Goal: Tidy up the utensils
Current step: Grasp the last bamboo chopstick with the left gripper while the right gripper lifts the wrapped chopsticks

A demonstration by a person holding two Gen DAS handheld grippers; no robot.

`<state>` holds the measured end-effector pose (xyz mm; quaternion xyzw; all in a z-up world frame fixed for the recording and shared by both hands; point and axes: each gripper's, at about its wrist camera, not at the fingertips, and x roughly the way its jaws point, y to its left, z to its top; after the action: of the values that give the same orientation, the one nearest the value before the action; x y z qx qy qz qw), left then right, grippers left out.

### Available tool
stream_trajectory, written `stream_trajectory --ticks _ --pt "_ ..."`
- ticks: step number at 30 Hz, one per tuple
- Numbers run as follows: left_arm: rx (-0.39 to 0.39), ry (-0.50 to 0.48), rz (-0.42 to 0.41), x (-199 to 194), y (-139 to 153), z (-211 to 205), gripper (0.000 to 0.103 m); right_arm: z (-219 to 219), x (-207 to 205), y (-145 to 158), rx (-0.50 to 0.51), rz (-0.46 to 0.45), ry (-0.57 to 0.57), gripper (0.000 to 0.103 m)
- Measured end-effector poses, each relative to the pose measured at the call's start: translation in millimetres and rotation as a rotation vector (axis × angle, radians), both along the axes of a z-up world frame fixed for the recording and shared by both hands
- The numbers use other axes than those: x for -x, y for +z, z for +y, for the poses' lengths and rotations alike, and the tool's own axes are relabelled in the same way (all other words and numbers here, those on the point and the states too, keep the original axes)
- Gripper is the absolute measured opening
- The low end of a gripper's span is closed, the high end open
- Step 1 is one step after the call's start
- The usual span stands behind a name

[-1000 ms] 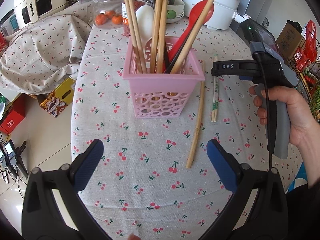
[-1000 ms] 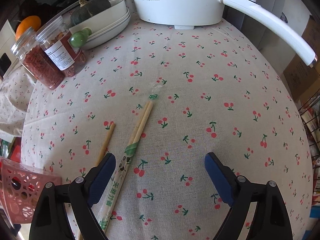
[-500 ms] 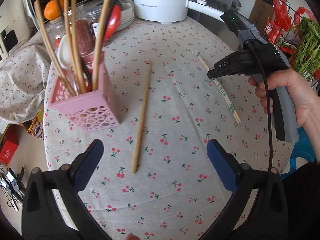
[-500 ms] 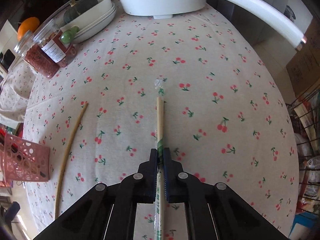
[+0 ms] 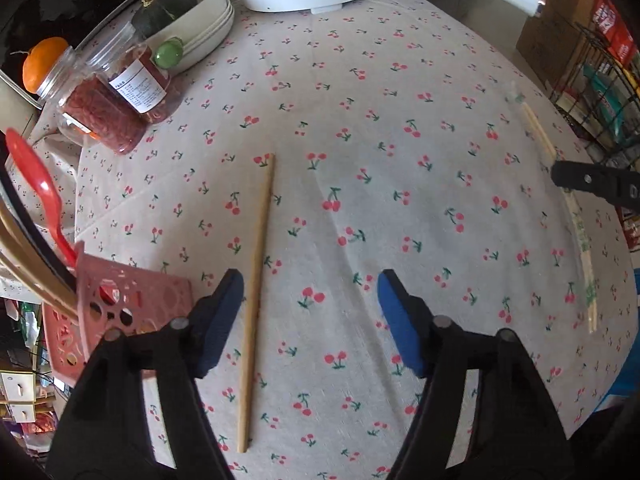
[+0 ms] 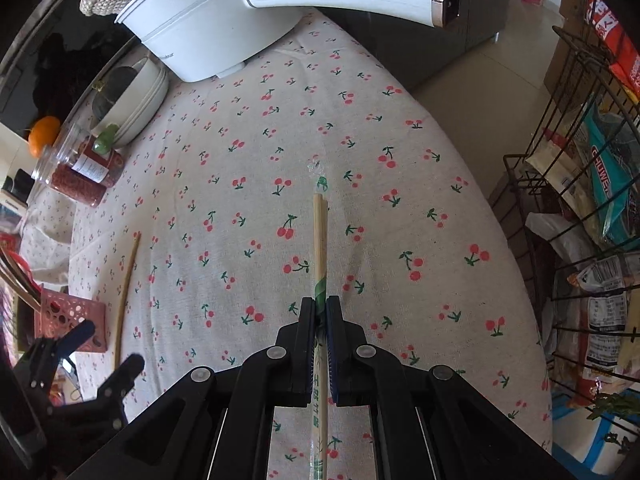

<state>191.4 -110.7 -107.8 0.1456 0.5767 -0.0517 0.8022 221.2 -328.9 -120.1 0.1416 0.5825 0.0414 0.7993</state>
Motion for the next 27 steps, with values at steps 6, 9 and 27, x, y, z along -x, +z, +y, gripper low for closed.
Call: stream_trajectory --ticks 6,9,27 --pt "-0.062 0.058 0.009 -29 -15 12 0.034 5 -4 5 -0.045 -0.015 0.021 0.005" --pt "-0.045 0.083 0.035 -34 -24 19 0.025 10 -6 7 -0.059 -0.021 0.033 0.005" --pt "0.106 0.059 0.028 3 -30 36 0.007 16 11 22 -0.081 -0.063 0.037 0.005"
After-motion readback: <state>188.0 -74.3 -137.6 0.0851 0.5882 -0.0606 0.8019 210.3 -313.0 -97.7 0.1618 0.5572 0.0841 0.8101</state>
